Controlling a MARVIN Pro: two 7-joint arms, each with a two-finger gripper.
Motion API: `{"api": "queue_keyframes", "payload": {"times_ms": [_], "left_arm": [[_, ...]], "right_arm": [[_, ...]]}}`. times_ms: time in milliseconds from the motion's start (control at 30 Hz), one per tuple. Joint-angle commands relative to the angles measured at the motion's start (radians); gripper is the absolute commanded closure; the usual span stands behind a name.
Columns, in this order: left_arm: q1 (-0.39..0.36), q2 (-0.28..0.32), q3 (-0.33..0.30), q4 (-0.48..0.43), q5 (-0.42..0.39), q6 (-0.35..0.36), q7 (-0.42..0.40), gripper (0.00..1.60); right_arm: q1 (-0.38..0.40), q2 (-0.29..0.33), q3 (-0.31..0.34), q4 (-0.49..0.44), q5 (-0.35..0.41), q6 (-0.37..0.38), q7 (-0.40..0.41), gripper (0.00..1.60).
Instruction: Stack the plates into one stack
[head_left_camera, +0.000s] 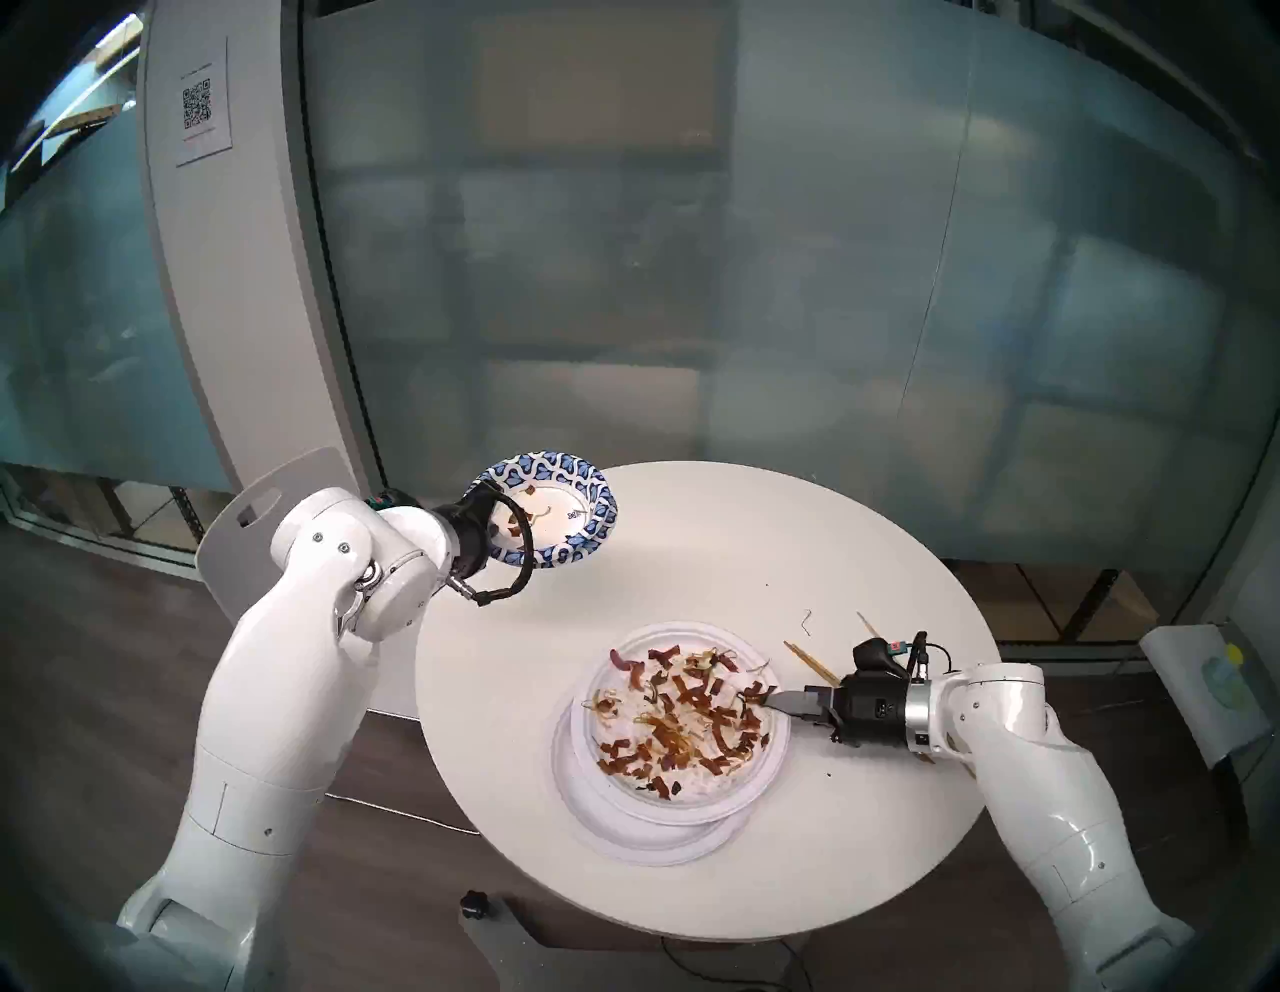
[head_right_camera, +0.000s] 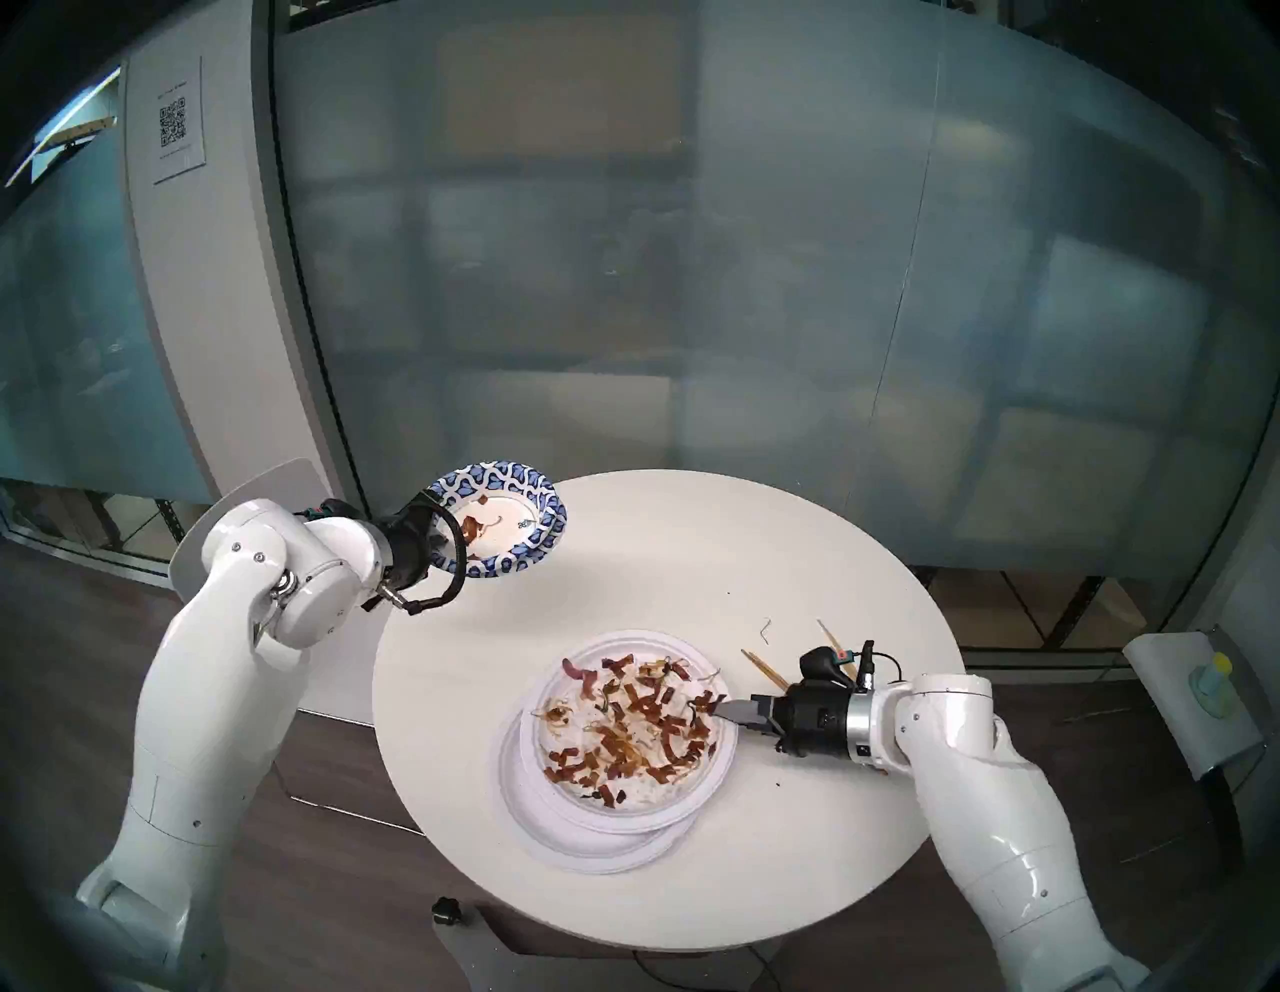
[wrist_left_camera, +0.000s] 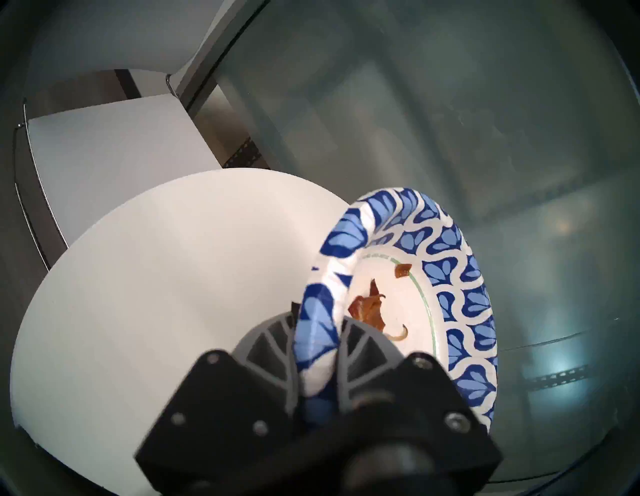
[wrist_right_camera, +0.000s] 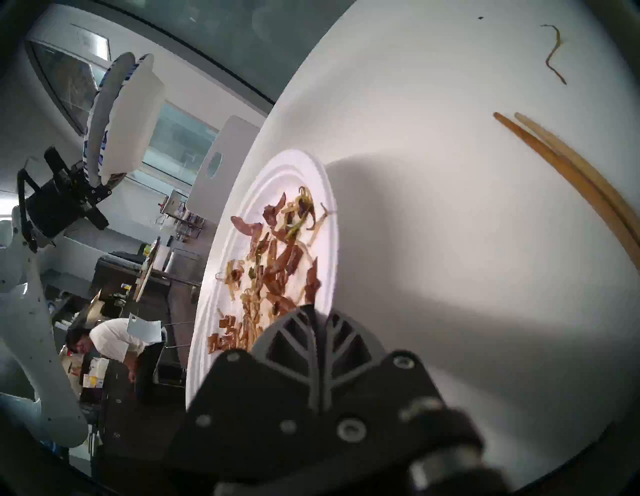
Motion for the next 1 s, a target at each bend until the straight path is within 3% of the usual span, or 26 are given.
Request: {"api": "queue_keyframes", "payload": {"times_ms": [0, 300, 567, 967], "left_arm": [[-0.024, -0.003, 0.000, -0.016, -0.003, 0.004, -0.003, 1.60], [-0.023, -0.007, 0.010, -0.020, 0.001, 0.006, -0.001, 1.60], [-0.027, -0.012, 0.023, -0.030, 0.003, 0.006, 0.005, 1.60], [-0.014, -0.009, 0.014, -0.039, 0.001, 0.004, 0.006, 1.60]], "right_arm": [[-0.032, 0.014, 0.050, -0.050, 0.035, -0.002, 0.002, 1.60], [-0.092, -0.012, 0.114, -0.098, 0.082, -0.002, 0.011, 1.60], [-0.117, -0.062, 0.129, -0.137, 0.117, -0.002, 0.007, 1.60], [-0.122, -0.082, 0.075, -0.161, 0.119, -0.002, -0.015, 1.60]]}}
